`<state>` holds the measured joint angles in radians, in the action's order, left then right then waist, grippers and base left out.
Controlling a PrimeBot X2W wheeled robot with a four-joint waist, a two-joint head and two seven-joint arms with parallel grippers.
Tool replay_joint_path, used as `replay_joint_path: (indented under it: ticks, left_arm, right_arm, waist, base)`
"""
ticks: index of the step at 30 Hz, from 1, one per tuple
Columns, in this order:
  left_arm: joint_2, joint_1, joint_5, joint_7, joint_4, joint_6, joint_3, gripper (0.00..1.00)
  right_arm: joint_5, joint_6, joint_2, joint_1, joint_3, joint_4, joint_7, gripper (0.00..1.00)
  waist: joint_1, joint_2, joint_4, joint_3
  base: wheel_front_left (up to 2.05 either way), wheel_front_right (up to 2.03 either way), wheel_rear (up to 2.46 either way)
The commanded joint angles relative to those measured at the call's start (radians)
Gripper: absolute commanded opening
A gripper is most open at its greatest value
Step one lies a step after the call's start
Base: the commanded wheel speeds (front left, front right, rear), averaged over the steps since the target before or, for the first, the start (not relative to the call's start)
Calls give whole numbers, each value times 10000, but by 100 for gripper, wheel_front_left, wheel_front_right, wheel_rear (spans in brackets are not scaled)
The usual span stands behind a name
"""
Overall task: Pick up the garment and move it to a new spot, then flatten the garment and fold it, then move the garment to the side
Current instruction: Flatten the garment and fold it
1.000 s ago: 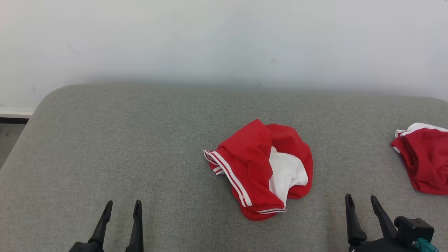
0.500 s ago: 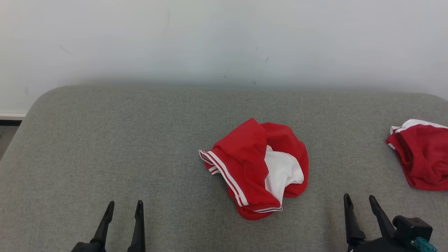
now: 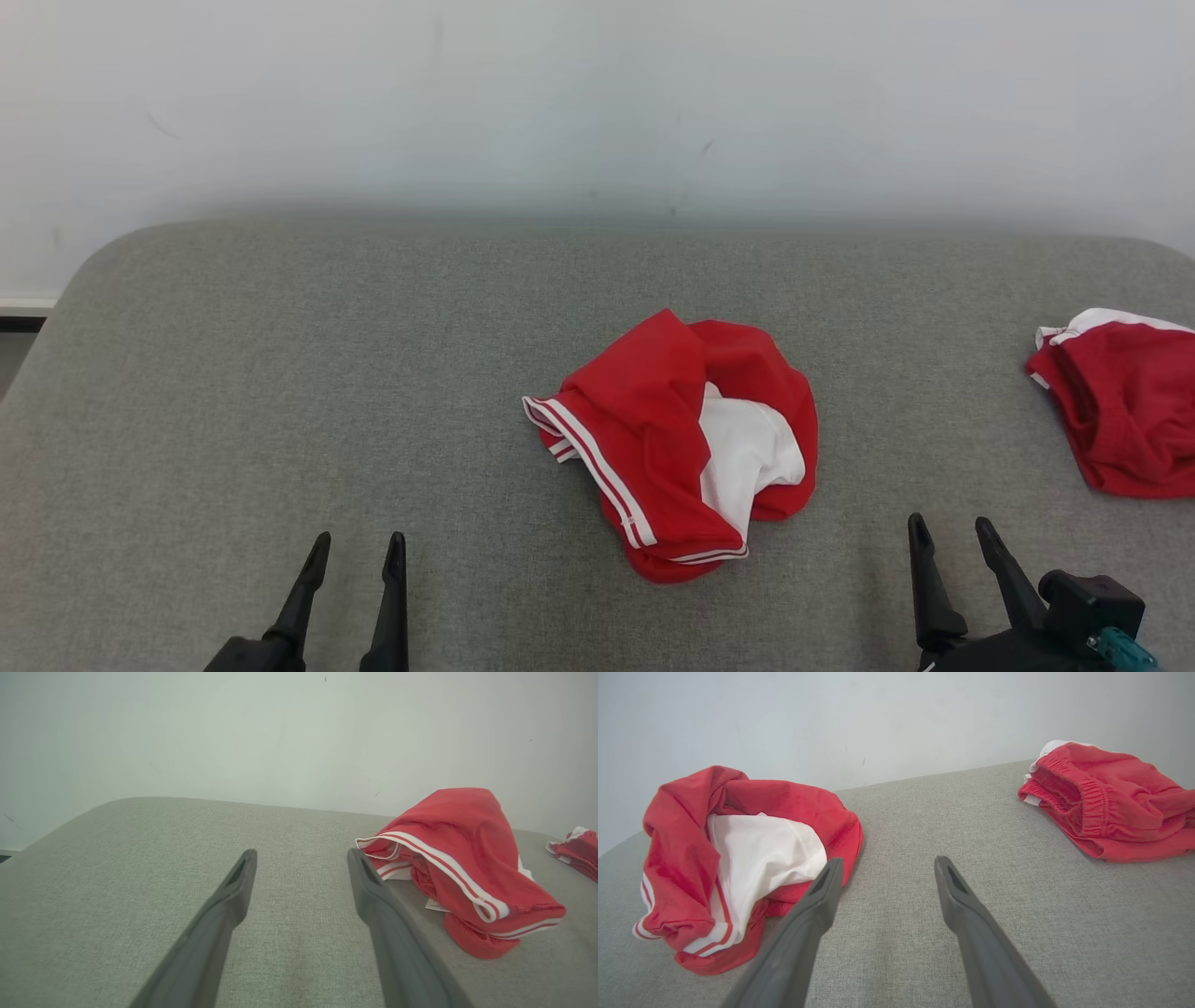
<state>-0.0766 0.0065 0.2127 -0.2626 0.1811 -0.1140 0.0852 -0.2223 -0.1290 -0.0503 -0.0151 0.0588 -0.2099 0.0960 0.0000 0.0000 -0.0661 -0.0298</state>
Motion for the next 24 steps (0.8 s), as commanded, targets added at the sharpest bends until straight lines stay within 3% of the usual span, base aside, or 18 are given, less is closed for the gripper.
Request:
replay_joint_path:
  ticks: [1,7,24]
  left_arm:
    - [50,-125,73,-37,86,-28,42,100]
    - [161,-590,1351,79,674,-158,690,100]
    - [-118,-1849,3844,1988,1880,-161,2817,100]
  right_arm:
    - [63,-34,0,119,-32,25,-11,100]
    - [-25,-34,-1,97,-101,-38,-43,100]
    - [-134,-34,2,342,-171,-29,63,100]
  waist:
    - [0,0,57,-25]
    - [0,0,441,-131]
    - [0,0,2288,-703]
  base:
    - [0,0,0]
    - [0,0,0]
    - [0,0,0]
